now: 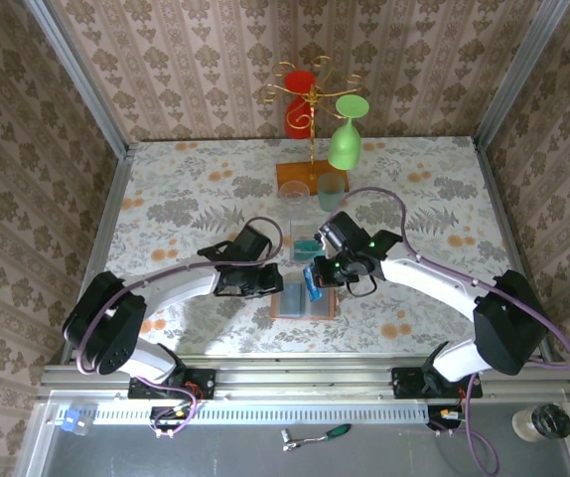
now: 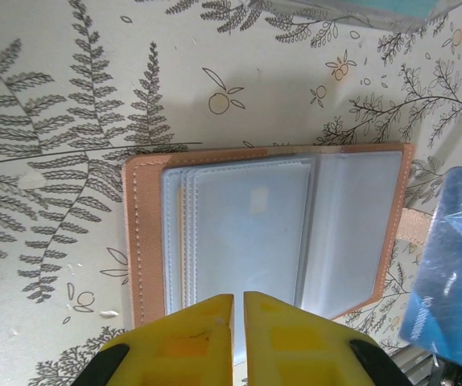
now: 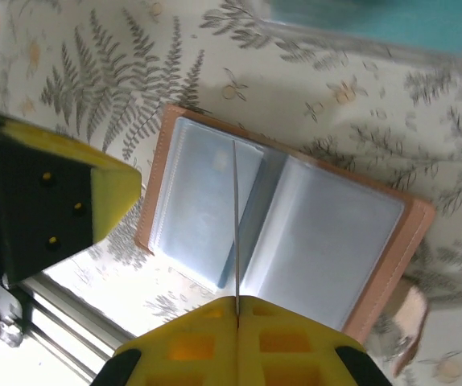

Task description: Take the credit cards out of the card holder

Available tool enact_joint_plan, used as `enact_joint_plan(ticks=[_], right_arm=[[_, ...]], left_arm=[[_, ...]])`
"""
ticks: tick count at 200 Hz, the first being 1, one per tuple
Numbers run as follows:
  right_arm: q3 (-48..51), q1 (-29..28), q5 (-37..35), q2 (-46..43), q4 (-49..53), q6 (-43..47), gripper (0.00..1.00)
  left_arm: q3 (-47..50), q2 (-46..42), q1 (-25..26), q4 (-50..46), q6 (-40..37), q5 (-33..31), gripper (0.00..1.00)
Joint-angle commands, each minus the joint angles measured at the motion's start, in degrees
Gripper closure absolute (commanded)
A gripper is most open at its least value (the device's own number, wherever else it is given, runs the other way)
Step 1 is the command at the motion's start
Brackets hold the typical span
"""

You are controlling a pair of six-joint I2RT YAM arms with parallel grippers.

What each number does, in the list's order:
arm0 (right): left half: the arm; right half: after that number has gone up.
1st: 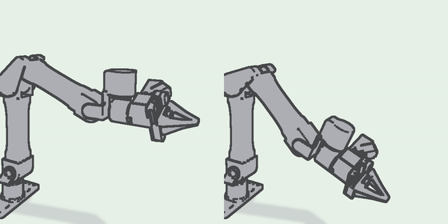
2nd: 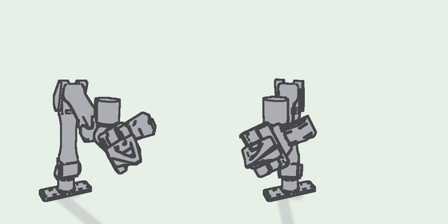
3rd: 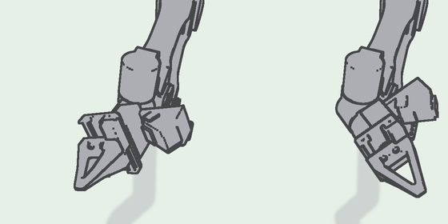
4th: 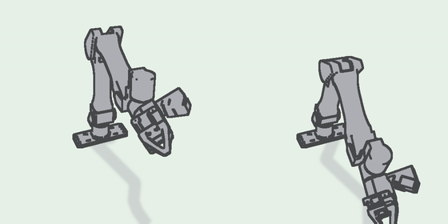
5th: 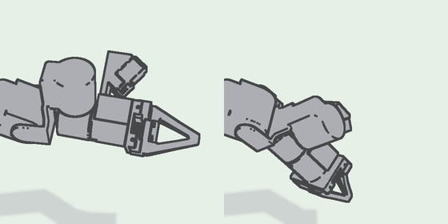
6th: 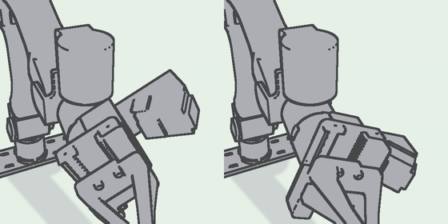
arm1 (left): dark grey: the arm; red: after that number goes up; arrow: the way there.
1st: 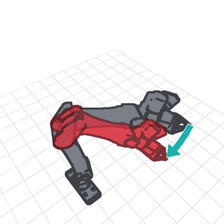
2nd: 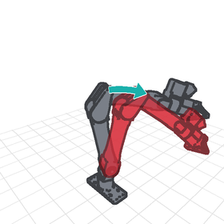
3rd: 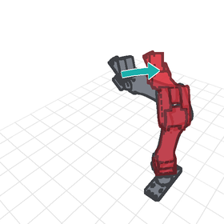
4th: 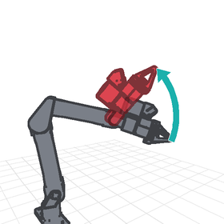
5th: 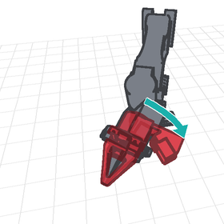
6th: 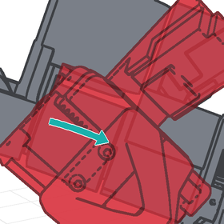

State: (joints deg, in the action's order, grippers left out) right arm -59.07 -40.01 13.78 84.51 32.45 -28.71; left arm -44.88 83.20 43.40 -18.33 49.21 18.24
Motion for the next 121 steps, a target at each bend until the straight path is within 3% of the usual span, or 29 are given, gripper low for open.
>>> enact_joint_plan(ticks=[1,56,121], right_arm=[[-4.52,0.15,-3.06,3.49,9.8,20.78,1.0],[-15.26,0.98,-12.53,10.75,20.13,55.36,1.0],[-35.31,8.2,-5.93,20.04,30.12,69.0,1.0]], left_arm=[[1.79,-1.81,-0.62,-2.42,-0.27,-1.1,0.88],[3.96,-3.28,-1.61,-2.34,-0.18,-1.54,0.87],[6.64,-5.85,-2.61,-0.84,0.54,-1.9,0.86]])
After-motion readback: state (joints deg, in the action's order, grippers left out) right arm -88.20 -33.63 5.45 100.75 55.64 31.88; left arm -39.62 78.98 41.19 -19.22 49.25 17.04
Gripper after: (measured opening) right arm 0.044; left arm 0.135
